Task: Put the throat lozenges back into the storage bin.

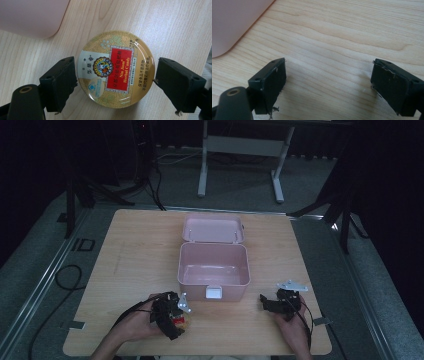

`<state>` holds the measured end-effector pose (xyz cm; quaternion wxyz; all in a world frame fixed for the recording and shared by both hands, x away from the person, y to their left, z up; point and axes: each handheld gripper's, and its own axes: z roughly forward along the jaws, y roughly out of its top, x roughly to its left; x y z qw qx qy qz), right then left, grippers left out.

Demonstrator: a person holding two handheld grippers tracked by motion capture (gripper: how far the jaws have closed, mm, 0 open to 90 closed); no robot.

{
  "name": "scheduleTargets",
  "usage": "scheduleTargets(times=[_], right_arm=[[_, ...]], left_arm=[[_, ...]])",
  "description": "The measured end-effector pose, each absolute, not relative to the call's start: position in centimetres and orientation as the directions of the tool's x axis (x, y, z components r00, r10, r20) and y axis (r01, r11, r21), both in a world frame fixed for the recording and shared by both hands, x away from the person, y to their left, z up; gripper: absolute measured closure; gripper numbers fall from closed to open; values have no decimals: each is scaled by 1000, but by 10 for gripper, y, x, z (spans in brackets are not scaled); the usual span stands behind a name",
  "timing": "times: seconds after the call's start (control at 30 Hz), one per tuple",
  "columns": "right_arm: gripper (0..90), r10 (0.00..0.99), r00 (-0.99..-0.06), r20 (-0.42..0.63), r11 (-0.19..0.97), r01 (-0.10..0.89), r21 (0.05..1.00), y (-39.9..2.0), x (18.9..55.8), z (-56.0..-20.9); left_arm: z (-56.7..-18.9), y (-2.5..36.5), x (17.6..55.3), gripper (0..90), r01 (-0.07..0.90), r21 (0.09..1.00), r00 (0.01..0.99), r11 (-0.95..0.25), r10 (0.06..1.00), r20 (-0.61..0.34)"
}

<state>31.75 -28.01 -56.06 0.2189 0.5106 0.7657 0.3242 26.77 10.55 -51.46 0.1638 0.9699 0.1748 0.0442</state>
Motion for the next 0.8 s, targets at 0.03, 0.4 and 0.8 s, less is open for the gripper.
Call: scheduleTargets(times=[0.03,0.4,0.8], right_arm=[[127,924,-383,-4,268,640,720,-280,317,-561],[128,924,-383,-4,269,640,720,-280,318,-561],[128,924,-383,-4,269,640,720,-280,317,-561]], left_arm=[[-515,105,268,173,324,329,935,-887,353,28],[-517,100,272,172,309,301,942,-902,334,33],[-520,93,274,172,283,250,953,-926,301,39]])
